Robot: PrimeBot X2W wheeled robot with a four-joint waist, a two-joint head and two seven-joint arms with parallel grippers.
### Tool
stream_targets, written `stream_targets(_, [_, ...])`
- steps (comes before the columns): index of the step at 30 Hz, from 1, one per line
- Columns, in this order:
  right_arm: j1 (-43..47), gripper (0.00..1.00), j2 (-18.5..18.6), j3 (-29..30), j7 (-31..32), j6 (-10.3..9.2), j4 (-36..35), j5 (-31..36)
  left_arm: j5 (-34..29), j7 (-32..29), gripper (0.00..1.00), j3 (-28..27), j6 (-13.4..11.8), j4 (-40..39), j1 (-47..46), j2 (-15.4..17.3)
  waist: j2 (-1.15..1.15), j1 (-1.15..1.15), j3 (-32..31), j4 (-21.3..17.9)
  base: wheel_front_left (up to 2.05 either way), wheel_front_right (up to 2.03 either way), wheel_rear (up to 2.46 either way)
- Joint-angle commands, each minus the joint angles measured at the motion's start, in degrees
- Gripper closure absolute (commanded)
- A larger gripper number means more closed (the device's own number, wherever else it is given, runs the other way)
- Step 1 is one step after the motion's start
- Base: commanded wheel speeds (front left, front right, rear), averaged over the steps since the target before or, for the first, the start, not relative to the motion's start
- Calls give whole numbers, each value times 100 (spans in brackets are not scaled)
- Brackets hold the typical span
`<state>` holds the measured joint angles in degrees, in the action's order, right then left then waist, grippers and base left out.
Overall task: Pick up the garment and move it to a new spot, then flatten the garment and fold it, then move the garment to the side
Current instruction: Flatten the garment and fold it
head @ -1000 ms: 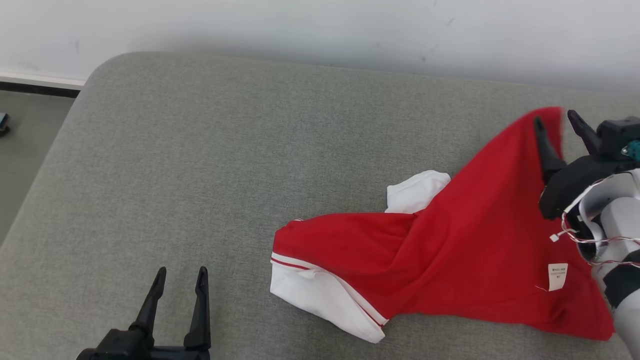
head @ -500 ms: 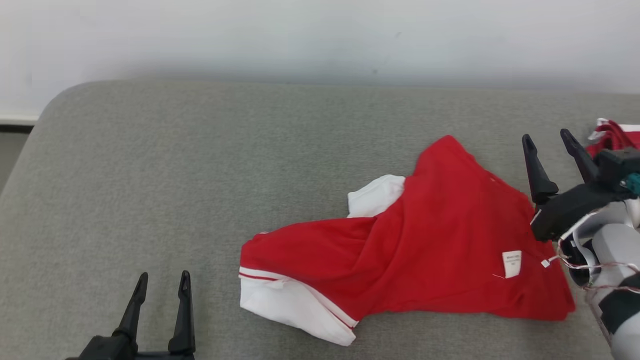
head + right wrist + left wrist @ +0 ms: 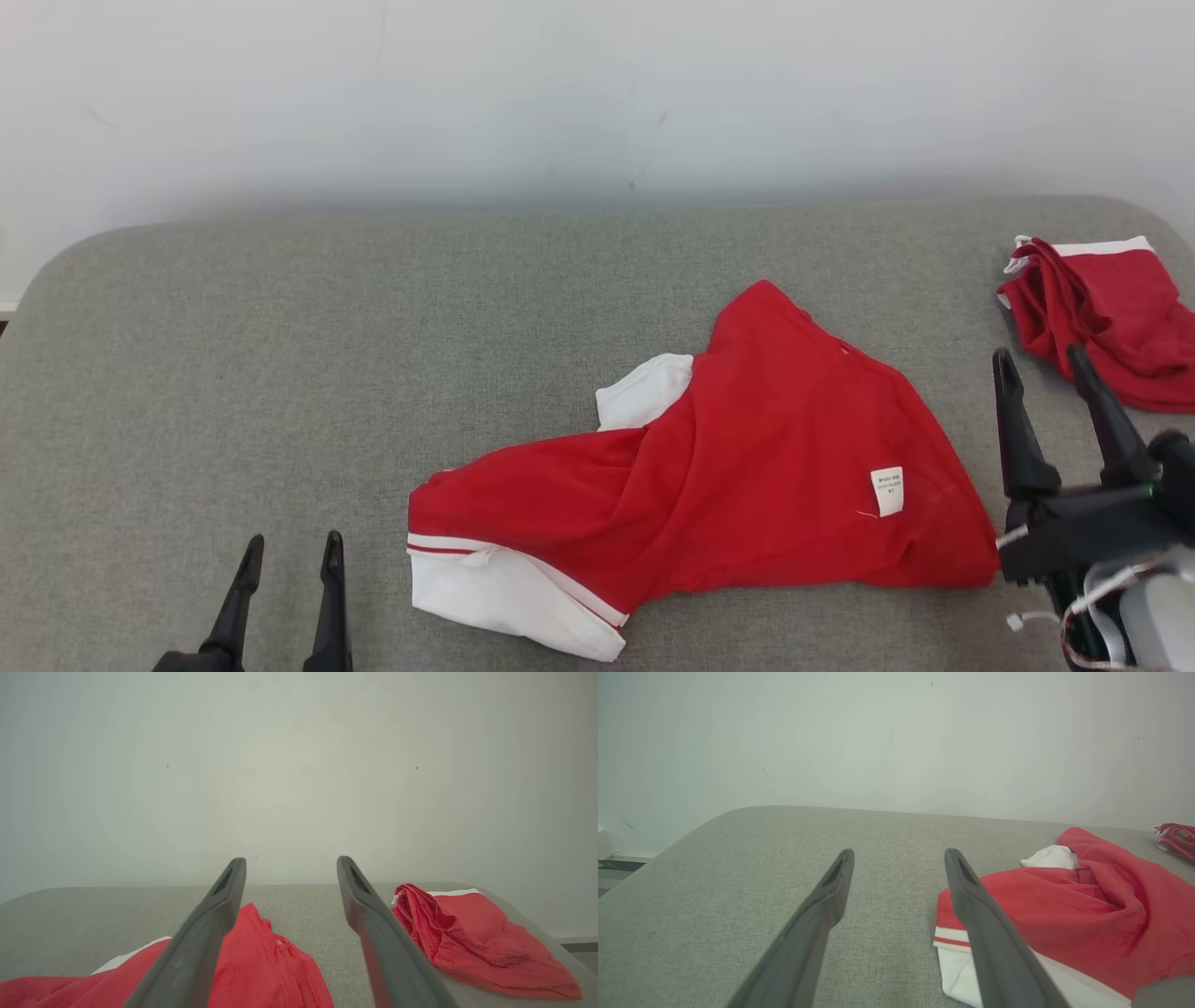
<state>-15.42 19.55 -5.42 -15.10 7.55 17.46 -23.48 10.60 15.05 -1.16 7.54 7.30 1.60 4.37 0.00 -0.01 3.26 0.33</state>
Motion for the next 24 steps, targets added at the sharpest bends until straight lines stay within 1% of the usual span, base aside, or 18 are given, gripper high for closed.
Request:
stream_targets(1, [219,0,-67,94,-3,-15,-160,80,-11,17,0,6,-11,16,98,12,0,1,-64,-28,0,0,0])
stream_targets(7, [1152,0,-482,620,6,-15,-966,135,27,17,0,39,-11,23,151,20,0,1,-132,-4,0,0,0])
stream_targets(11, [1565,0,-684,720,66,-15,-1294,270,28,17,0,91,-10,45,203,29,0,1,-132,-30,0,0,0])
stream_targets(14, [1720,0,-862,707,125,-15,-1374,345,13,17,0,292,-10,126,152,88,0,1,-120,-62,0,0,0])
stream_targets(15, [1720,0,-862,707,125,-15,-1374,345,13,17,0,292,-10,126,152,88,0,1,-120,-62,0,0,0])
stream_targets(20, [1701,0,-963,604,177,-15,-1456,471,-29,17,0,922,-11,370,-80,259,0,1,-45,-137,0,0,0])
stream_targets(24, [1572,0,-913,496,161,-15,-1407,448,149,17,0,1248,-11,707,-412,418,0,1,38,-239,0,0,0])
